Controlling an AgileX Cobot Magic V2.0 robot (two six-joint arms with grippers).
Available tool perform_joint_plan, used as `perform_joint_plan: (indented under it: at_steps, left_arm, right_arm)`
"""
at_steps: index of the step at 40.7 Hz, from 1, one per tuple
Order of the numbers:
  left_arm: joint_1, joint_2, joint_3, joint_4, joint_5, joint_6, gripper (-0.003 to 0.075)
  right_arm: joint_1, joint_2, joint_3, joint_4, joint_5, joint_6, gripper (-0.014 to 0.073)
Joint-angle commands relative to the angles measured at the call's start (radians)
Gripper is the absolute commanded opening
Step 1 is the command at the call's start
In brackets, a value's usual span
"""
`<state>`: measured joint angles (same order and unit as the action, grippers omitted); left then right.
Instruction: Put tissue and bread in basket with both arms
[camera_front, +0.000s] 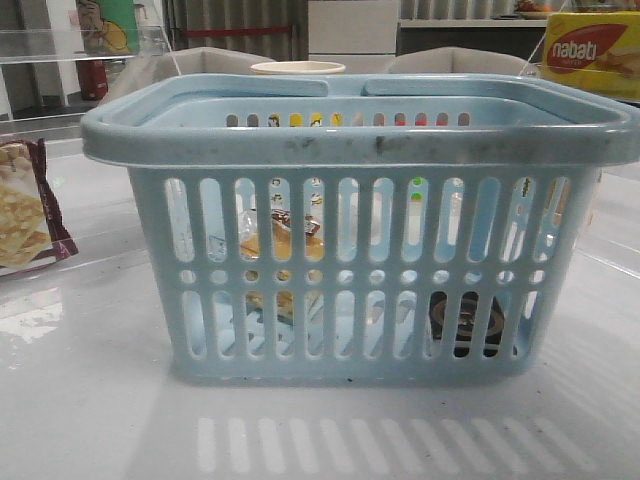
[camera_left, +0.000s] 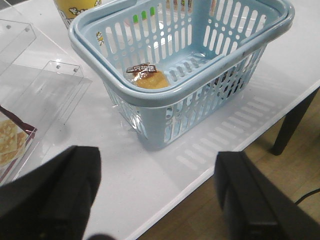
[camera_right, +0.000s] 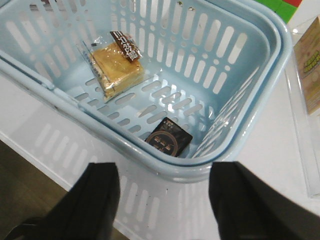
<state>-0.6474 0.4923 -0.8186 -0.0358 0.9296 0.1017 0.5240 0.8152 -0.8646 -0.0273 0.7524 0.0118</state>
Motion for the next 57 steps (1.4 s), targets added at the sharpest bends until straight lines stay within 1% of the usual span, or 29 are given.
perform_joint_plan:
  at_steps: [1, 4, 11, 13, 14, 15, 16, 25, 37, 41, 43, 45, 49, 53, 57]
  left_arm:
    - [0.001, 0.006, -0.026, -0.002, -0.084, -0.010, 0.0432]
    - [0.001, 0.006, -0.026, -0.002, -0.084, -0.010, 0.0338]
    - [0.001, 0.006, -0.026, -0.002, -0.084, -0.010, 0.0134]
    - [0.001, 0.006, -0.026, -0.002, -0.084, -0.010, 0.0089]
    - [0.001, 0.006, -0.026, -0.002, -0.084, -0.010, 0.0090]
    - [0.001, 0.006, -0.026, -0.002, -0.084, -0.010, 0.0094]
    - [0.001, 0.006, -0.026, -0.002, -0.084, -0.010, 0.0094]
    - [0.001, 0.006, -0.026, -0.002, -0.084, -0.010, 0.0091]
    - [0.001, -0.005, -0.014, -0.002, -0.099, -0.010, 0.0091]
    - [0.060, -0.030, 0.027, -0.008, -0.136, -0.010, 0.0091]
    - [0.127, -0.053, 0.062, 0.009, -0.182, -0.010, 0.0091]
    - [0.199, -0.079, 0.113, 0.006, -0.263, -0.010, 0.0091]
    - [0.324, -0.126, 0.240, 0.002, -0.471, -0.010, 0.0091]
    - [0.412, -0.153, 0.355, 0.002, -0.638, -0.010, 0.0091]
    - [0.477, -0.190, 0.456, 0.002, -0.749, -0.010, 0.0091]
  right_arm:
    - [0.002, -0.087, 0.050, 0.003, -0.132, -0.012, 0.0477]
    - [0.002, -0.131, 0.089, 0.003, -0.148, -0.012, 0.0397]
    - [0.002, -0.176, 0.123, 0.003, -0.105, -0.012, 0.0146]
    - [0.002, -0.177, 0.123, 0.003, -0.094, -0.012, 0.0088]
    - [0.002, -0.177, 0.123, 0.003, -0.092, -0.012, 0.0059]
    - [0.002, -0.177, 0.123, 0.003, -0.090, -0.012, 0.0048]
    - [0.002, -0.177, 0.123, 0.003, -0.088, -0.012, 0.0059]
    - [0.002, -0.177, 0.123, 0.003, -0.045, -0.012, 0.0056]
    - [0.002, -0.177, 0.123, 0.003, -0.045, -0.012, 0.0056]
    - [0.002, -0.177, 0.123, 0.003, -0.045, -0.012, 0.0056]
    - [0.002, -0.177, 0.123, 0.003, -0.045, -0.012, 0.0056]
    - [0.002, -0.177, 0.123, 0.003, -0.045, -0.012, 0.0056]
    - [0.002, -0.177, 0.123, 0.003, -0.045, -0.012, 0.0056]
    - [0.002, -0.177, 0.123, 0.003, -0.045, -0.012, 0.0056]
    - [0.002, -0.177, 0.123, 0.003, -0.045, -0.012, 0.0056]
